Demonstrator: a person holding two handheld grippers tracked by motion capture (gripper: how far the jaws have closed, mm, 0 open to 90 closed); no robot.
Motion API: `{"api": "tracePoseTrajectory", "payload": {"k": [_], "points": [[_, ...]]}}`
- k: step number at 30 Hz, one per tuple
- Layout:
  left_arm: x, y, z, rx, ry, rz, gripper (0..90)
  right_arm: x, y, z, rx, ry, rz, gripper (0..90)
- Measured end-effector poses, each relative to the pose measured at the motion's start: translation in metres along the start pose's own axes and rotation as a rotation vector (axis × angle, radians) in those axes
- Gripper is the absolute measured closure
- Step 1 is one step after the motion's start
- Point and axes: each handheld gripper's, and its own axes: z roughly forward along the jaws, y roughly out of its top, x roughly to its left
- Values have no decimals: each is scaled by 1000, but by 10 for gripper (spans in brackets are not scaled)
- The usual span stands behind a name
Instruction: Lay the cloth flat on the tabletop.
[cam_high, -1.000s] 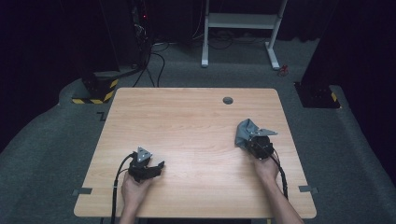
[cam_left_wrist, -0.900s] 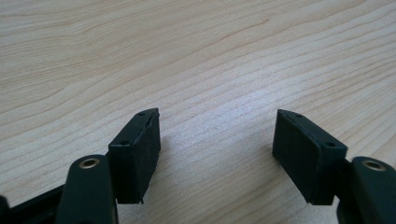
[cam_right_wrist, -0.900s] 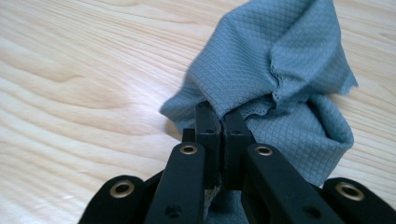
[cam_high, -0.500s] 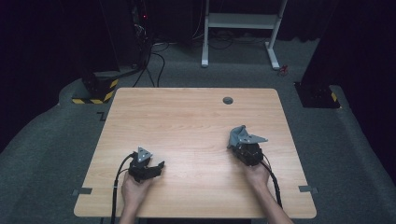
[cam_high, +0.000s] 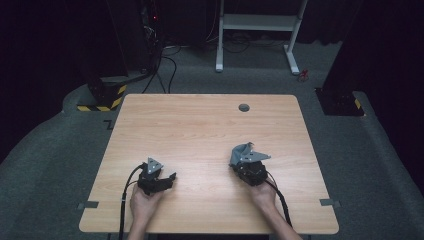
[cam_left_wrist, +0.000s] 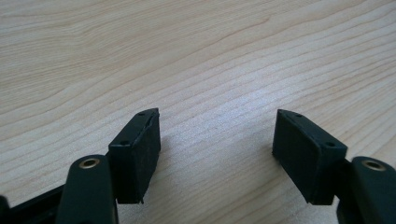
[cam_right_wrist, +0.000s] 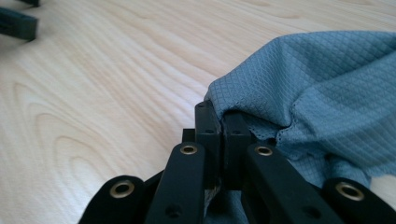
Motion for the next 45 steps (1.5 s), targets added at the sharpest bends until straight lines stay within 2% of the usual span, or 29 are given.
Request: {"api": "tracePoseTrajectory", "payload": {"k": [11, 14, 21, 22, 24, 25, 26, 31, 32, 33, 36, 41, 42, 44, 45], "points": [[0, 0, 0, 0, 0, 1, 323, 28, 8, 15, 25, 83, -63, 885], [0, 0, 0, 0, 0, 1, 322, 35, 10, 18, 28, 111, -65, 884], [-1, 0, 0, 6, 5, -2, 309, 40, 9, 23, 42, 122, -77, 874], [-1, 0, 0, 4, 5, -6, 302, 39, 9, 23, 41, 124, -73, 863], [-1, 0, 1, 5, 6, -6, 296, 38, 8, 23, 34, 145, -72, 752], [-1, 0, 1, 5, 6, -6, 295, 38, 8, 23, 34, 145, -72, 752], [-2, 1, 1, 6, 11, -5, 291, 37, 6, 24, 22, 168, -65, 671], [-2, 1, 1, 8, 14, -9, 281, 37, 2, 17, 5, 193, -48, 564], [-2, 1, 1, 8, 14, -9, 280, 37, 2, 17, 5, 193, -48, 564], [-3, 1, 1, 8, 12, -9, 280, 33, -1, 8, -17, 194, -35, 556], [-4, 1, 1, 7, 5, -4, 286, 25, -8, -5, -38, 180, -11, 558], [-7, 1, 1, 4, 1, 2, 311, 15, -16, -14, -40, 143, 15, 601], [-10, 3, 1, 7, -9, -3, 341, 10, -18, -18, -45, 121, 21, 626], [-14, 5, 1, 9, -36, 10, 370, 6, -20, -21, -53, 103, 26, 654], [-19, 7, 2, 14, -35, 34, 370, 4, -20, -22, -57, 96, 23, 663]]}}
